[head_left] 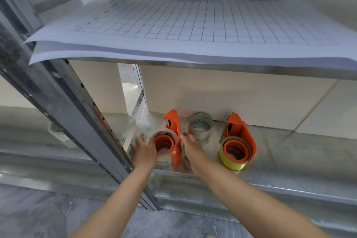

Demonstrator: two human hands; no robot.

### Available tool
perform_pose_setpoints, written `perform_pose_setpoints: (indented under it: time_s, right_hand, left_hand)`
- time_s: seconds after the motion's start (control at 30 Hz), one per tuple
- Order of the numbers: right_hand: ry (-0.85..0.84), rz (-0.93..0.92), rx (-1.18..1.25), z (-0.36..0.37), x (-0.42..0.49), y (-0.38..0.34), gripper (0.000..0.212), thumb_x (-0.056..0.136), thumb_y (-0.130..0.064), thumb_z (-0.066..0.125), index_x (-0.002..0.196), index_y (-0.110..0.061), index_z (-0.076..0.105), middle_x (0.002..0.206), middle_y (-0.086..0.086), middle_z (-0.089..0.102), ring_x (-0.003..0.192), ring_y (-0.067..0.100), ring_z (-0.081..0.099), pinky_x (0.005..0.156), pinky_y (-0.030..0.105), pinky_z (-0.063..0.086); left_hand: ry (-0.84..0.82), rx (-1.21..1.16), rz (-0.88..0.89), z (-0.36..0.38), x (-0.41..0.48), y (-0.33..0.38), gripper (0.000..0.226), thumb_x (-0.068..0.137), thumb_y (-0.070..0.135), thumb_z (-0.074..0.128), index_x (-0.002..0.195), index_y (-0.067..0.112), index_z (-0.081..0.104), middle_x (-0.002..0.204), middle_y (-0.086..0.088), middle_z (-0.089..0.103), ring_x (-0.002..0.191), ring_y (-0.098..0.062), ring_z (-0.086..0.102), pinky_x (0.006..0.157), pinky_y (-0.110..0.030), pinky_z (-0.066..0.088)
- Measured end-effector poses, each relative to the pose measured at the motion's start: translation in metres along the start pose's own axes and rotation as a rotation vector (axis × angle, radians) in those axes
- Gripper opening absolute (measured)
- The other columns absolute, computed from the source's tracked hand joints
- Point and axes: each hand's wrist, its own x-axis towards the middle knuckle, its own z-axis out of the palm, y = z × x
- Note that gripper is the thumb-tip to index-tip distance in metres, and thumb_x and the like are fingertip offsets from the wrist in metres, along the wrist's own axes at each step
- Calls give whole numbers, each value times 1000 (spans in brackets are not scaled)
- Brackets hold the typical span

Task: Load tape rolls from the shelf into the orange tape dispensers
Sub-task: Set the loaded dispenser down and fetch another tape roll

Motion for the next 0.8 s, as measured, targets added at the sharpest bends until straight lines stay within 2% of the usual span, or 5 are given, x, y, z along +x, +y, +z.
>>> perform_pose_setpoints:
  time_s: [0.1, 0.23, 0.4, 0.57, 0.8]
  right_hand:
    - [186, -41, 73, -22, 2, -4, 31, 93, -28, 42, 121, -18, 50, 86, -6, 51, 74, 10, 47, 62, 23, 35]
    - [319, -67, 82, -42, 2, -13, 44, 90, -14, 42, 133, -15, 40, 120, 8, 48, 93, 17, 49, 75, 28, 40]
    - [445, -121, 21, -59, 5, -25, 54, 83, -11, 56, 135, -11, 40, 136, 16, 47, 123, 27, 48, 105, 35, 39]
    - [334, -107, -31, -57, 4, -33, 69, 89, -10, 51, 148, -16, 15, 150, 10, 32, 132, 22, 37, 96, 23, 30]
    - [215, -113, -76, -57, -5, -36, 60, 91, -7, 47, 146, -11, 22, 143, 14, 45, 129, 27, 46, 109, 37, 39]
  left_hand:
    - [113, -70, 301, -1, -13, 24, 42, 95, 29, 47, 134, 14, 43, 140, -8, 42, 132, -25, 35, 109, -41, 29]
    - [-219, -260, 532, 19, -45, 62, 34, 97, 23, 45, 130, 31, 42, 125, 19, 42, 124, -6, 38, 102, -24, 30]
    - [-469, -381, 143, 77, -53, 107, 57, 90, 2, 45, 144, 11, 30, 146, -8, 35, 136, -23, 33, 113, -36, 31]
    - [-432, -449, -136, 85, -32, 115, 65, 92, 5, 49, 146, 8, 14, 126, -12, 48, 105, -24, 51, 73, -23, 42]
    - [-489, -400, -116, 82, -33, 100, 61, 89, 10, 54, 142, 11, 24, 134, -21, 49, 122, -34, 50, 105, -49, 43]
